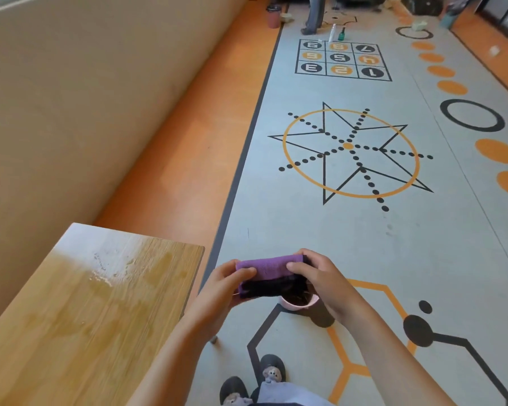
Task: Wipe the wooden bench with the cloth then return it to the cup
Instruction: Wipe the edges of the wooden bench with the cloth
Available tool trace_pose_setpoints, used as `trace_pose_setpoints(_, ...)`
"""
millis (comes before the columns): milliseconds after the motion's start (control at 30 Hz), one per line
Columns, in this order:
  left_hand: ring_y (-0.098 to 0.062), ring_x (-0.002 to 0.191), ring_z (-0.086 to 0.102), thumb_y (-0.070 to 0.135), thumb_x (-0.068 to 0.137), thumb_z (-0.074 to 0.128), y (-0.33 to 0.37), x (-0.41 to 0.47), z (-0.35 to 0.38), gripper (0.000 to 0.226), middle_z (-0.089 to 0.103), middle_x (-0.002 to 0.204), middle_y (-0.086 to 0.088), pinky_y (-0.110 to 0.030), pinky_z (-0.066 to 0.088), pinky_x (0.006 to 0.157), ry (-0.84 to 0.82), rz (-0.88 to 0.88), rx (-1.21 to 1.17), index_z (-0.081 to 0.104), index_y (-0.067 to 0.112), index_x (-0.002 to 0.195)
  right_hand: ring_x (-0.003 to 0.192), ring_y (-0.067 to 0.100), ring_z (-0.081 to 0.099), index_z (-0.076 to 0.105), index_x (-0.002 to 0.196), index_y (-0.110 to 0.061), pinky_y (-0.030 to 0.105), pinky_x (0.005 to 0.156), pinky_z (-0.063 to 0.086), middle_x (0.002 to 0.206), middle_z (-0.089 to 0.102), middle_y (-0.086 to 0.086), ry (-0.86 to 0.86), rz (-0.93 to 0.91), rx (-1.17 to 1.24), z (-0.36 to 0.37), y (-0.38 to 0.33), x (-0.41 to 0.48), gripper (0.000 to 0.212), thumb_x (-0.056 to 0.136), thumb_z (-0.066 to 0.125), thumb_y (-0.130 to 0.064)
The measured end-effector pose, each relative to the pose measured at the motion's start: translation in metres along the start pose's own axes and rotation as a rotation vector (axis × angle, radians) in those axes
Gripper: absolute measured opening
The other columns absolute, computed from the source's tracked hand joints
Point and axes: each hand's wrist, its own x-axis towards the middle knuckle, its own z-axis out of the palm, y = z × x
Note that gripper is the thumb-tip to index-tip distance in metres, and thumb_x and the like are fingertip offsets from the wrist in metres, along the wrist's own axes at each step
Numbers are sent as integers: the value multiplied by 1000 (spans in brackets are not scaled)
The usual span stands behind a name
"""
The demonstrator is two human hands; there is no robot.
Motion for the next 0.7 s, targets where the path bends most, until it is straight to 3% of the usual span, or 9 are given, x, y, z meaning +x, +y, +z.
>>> trace_pose_setpoints(100,-19,80,69,13,88,66,2,-4,12,18,68,84,-11,-33,58,67,133,-18,-35,62,-1,100,68,10,62,59,83,-6,19,62,48,70,63,-1,26,19,32,11,3,4,24,79,74,-24)
trace_pose_setpoints(233,-14,71,69,15,74,80,-7,-6,14,27,68,79,-12,-24,55,57,342,122,237,59,4,87,71,19,64,57,79,-14,31,65,51,71,66,0,174,-20,-252,24,10,13,28,69,79,-27)
trace_pose_setpoints(300,-2,60,58,19,73,79,-10,-9,19,24,64,68,-1,-13,45,52,486,224,417,57,11,79,68,17,59,50,76,-17,26,58,48,68,61,-3,280,-93,-432,36,12,17,28,71,76,-28)
trace_pose_setpoints(367,-1,56,51,18,76,75,-10,-12,23,22,58,62,4,-12,39,51,568,312,476,53,15,76,65,14,54,46,76,-19,13,51,38,70,57,-5,371,-198,-582,52,12,18,28,74,72,-29)
trace_pose_setpoints(433,-3,59,50,18,80,71,-12,-15,20,18,56,62,6,-13,38,53,607,374,493,53,17,76,65,13,51,44,79,-19,12,52,38,75,55,-6,410,-299,-676,65,12,18,28,78,70,-29)
trace_pose_setpoints(600,-10,71,58,18,84,70,-20,-27,-2,12,62,70,8,-18,45,62,720,418,476,60,22,79,83,7,53,53,96,-21,0,69,39,94,56,-6,231,-415,-583,87,7,10,22,82,70,-22)
trace_pose_setpoints(700,-8,77,64,27,87,69,-20,-38,-19,5,67,77,10,-19,48,68,729,436,365,66,24,89,98,2,56,58,112,-24,6,82,45,103,58,-10,23,-420,-487,104,10,1,33,82,70,-18)
